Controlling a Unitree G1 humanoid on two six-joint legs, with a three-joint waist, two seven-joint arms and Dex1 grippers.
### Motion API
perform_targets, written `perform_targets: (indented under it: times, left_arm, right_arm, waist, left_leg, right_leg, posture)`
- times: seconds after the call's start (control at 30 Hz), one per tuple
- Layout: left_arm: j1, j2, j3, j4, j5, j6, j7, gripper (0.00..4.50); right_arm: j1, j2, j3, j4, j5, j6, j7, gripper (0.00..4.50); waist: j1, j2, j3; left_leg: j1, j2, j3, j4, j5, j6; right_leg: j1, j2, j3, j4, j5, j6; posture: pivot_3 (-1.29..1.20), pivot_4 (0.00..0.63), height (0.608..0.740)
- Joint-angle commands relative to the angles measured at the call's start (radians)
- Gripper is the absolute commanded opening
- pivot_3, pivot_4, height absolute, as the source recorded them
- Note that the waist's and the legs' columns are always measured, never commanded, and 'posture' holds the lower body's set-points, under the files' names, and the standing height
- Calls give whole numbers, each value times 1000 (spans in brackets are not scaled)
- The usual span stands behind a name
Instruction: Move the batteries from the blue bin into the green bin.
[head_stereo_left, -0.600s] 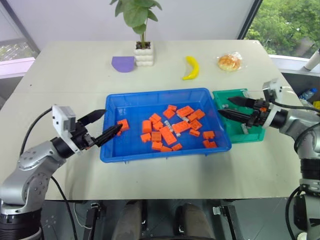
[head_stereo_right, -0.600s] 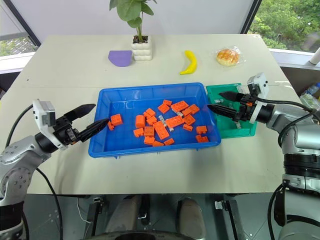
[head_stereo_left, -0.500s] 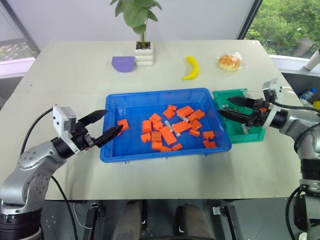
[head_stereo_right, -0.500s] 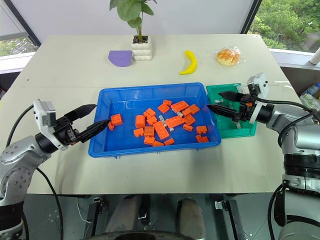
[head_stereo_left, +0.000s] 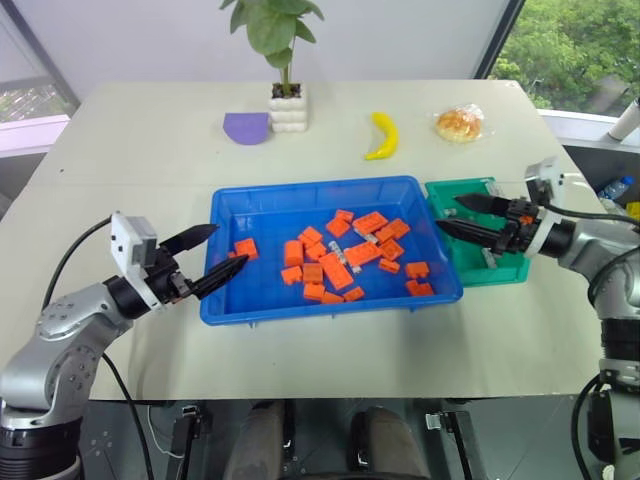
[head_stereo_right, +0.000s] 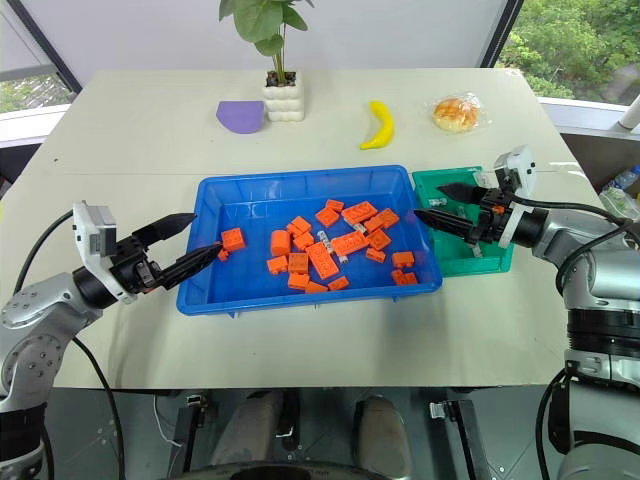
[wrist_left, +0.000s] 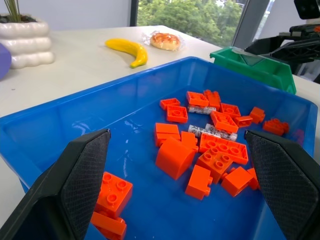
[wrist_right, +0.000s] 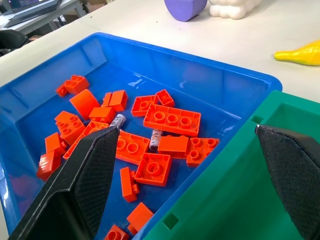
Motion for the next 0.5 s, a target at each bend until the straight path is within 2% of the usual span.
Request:
perform_targets:
  times: [0.03, 0.5]
  left_arm:
    - [6, 10, 14, -15, -1, -8, -8, 4500]
    - [-2, 17, 16, -14, -2, -7, -8, 4500]
  right_arm:
    - [-28, -14, -11, -16, 8, -21, 11, 4468]
    - [-66, -16, 4, -2, 1, -33, 18, 4468]
  waist:
    - [0, 0, 0]
    - [0, 0, 0]
  left_leg:
    - [0, 0, 0, 0, 0, 0]
    - [0, 0, 0, 0, 0, 0]
  right_leg:
    - [0, 0, 0, 0, 0, 0]
    - [0, 0, 0, 0, 0, 0]
  posture:
    - [0, 150, 739]
    - [0, 150, 739]
